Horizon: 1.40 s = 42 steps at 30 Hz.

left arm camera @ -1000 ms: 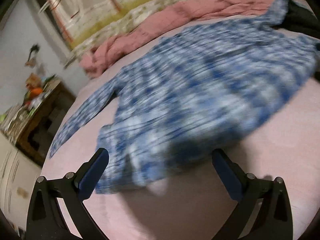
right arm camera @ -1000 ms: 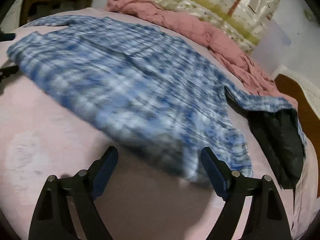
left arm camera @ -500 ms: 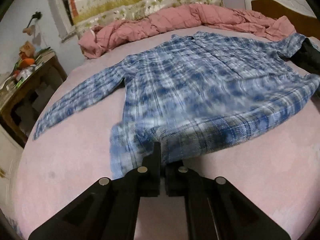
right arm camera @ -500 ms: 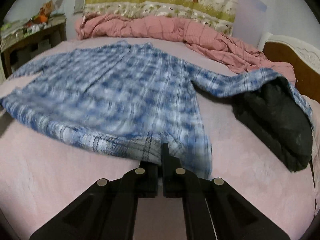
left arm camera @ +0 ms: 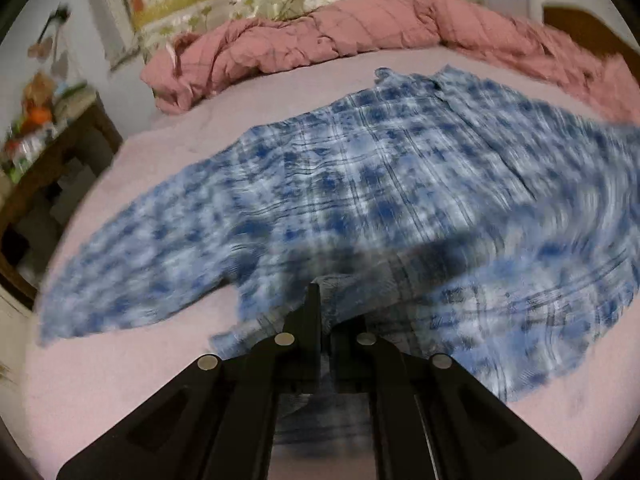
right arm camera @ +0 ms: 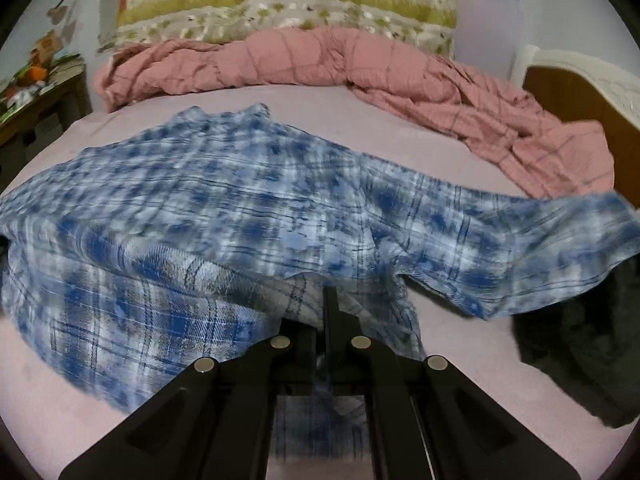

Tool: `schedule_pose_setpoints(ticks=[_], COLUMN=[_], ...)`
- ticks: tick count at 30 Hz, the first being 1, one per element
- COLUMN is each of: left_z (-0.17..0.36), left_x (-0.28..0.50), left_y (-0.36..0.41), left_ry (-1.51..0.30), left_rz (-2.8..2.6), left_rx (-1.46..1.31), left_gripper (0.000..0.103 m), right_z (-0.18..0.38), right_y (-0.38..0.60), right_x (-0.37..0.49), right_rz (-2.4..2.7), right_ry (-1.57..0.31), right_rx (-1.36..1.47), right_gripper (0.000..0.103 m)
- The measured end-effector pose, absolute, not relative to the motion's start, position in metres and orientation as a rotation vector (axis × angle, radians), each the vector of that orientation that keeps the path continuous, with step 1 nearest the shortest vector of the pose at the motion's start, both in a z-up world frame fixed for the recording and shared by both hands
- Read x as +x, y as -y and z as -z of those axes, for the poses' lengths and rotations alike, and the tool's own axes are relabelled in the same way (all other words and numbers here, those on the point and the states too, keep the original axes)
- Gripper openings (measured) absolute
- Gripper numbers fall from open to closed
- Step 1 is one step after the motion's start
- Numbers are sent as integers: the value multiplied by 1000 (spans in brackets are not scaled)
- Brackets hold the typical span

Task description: Fold large clothes

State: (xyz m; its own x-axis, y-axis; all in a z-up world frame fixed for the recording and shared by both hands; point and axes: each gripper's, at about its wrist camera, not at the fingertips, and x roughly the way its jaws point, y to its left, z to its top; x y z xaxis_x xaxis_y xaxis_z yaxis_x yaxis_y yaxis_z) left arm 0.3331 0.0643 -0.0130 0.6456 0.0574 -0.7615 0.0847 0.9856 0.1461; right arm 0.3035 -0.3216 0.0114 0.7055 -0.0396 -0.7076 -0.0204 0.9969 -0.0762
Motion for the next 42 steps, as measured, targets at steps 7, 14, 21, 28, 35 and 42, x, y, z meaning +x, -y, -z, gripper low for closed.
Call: schedule_pose_setpoints(ticks=[7,14,21,28,35,42], left_z=[40,25,14,28,3,29], left_x=[338,330,331,336,315,337], left_y=[-55,-75,-124,-131,-107,-113], left_ry=[-846,-772,-727,-783,-623,-756], left_rz=[1,-107,-199,-73,-195,-191], left_rx=[208,181,31,-58,107,108], left_gripper=[8,89,103,62,6,11], right_z=[31,16,-17,-14,6,18], right_y=[316,326,364,389,404,405], right_x=[327,331,334,312,315,328], right_rz=[42,83,149,198,121,170], right_ry=[-854,-803,-791,-740,-766,-824], right_rx=[-162,-104,42,134,170,149], right_gripper=[2,39,62,69,4,4])
